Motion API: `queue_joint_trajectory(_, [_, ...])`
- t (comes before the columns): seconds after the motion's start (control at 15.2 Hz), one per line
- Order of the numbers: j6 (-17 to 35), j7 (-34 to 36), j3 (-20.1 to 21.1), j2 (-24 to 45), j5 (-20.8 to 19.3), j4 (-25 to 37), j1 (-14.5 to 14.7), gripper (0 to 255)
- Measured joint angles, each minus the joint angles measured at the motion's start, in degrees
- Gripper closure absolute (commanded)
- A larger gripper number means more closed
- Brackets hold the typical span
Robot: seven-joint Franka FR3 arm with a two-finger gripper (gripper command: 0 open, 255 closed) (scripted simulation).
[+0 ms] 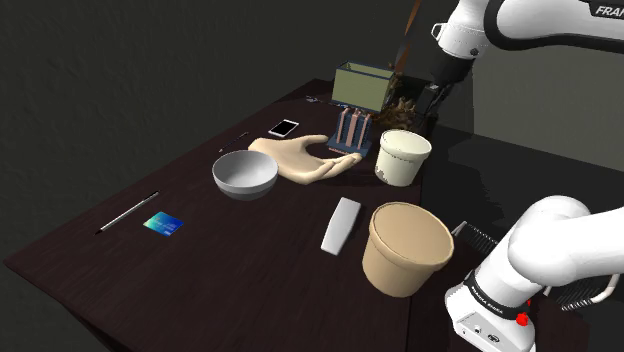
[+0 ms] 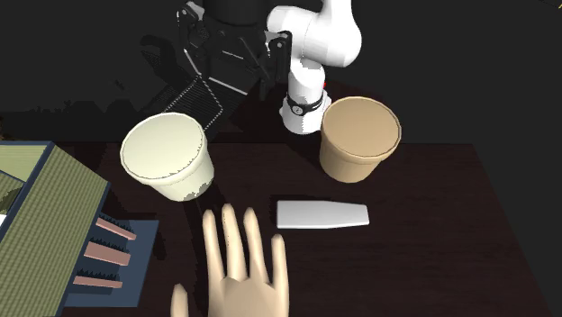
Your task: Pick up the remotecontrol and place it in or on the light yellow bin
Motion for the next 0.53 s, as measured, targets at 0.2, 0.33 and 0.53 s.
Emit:
queue_joint_trajectory(0.2, [0.7, 3.7, 1.5, -1.0, 1.2, -2.1, -0.5, 0])
queue_joint_trajectory(0.33, [2.1, 9.3, 3.6, -1.8, 2.9, -5.1, -1.4, 0])
queue_joint_trajectory(0.53, [4.4, 18.9, 7.7, -2.4, 6.2, -8.9, -2.6, 0])
